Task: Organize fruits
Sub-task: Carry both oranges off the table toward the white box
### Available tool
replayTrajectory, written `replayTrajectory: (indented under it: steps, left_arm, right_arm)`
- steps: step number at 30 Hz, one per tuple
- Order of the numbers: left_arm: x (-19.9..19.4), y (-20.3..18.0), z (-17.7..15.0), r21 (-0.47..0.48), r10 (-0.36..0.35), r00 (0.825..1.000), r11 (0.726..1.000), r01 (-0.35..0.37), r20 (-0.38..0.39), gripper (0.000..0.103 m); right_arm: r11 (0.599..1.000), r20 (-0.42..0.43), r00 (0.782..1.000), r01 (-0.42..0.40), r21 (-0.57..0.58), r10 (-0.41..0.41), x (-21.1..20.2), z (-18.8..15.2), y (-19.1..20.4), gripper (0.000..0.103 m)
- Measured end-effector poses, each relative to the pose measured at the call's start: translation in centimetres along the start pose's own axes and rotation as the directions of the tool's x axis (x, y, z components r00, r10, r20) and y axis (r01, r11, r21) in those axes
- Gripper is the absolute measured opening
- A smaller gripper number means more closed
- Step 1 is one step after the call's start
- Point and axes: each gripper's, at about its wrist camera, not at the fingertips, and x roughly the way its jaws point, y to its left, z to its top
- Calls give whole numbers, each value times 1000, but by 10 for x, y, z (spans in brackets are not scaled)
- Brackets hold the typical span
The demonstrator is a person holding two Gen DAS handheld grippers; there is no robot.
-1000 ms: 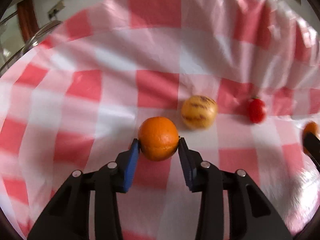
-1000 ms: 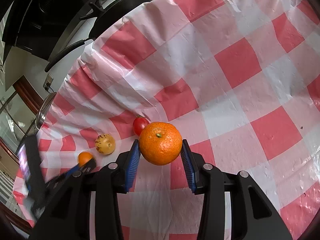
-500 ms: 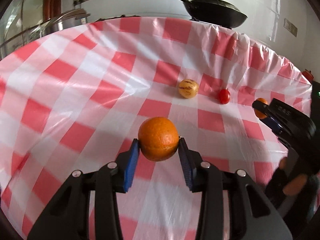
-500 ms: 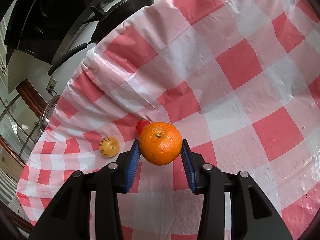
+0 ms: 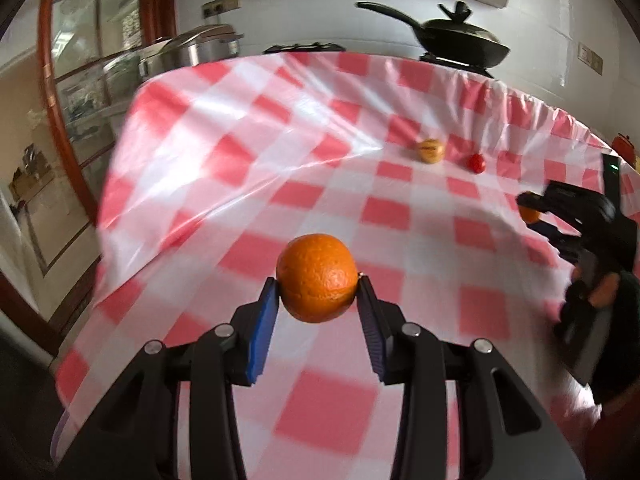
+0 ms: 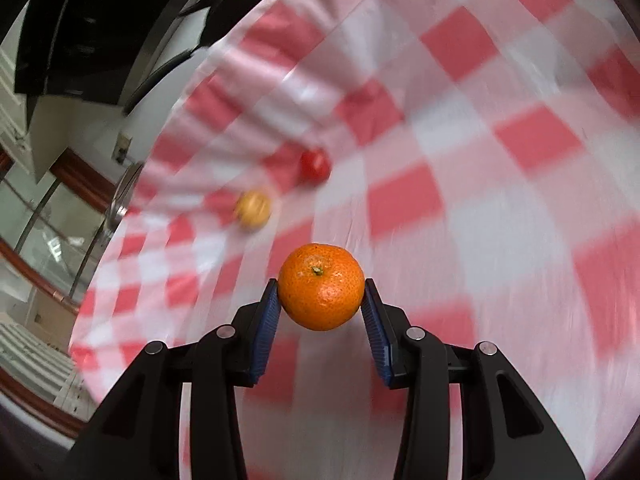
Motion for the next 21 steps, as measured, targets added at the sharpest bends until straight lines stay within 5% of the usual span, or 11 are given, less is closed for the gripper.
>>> replayTrajectory:
  steps: [9, 16, 21]
  left_arm:
    - [-45, 50, -49, -23, 29, 999, 999, -29, 20, 40]
    - [-82, 77, -70, -12, 65, 994, 998, -64, 87, 40]
    - [-84, 90, -76, -17, 16, 996, 1000, -15, 85, 40]
  right_arm:
    - [984, -89, 996, -46, -173, 31, -42, -98, 57, 41]
    - [922, -162, 986, -89, -376, 29, -62, -165, 105, 41]
    - [885, -180, 983, -117, -451, 38, -62, -190, 124, 41]
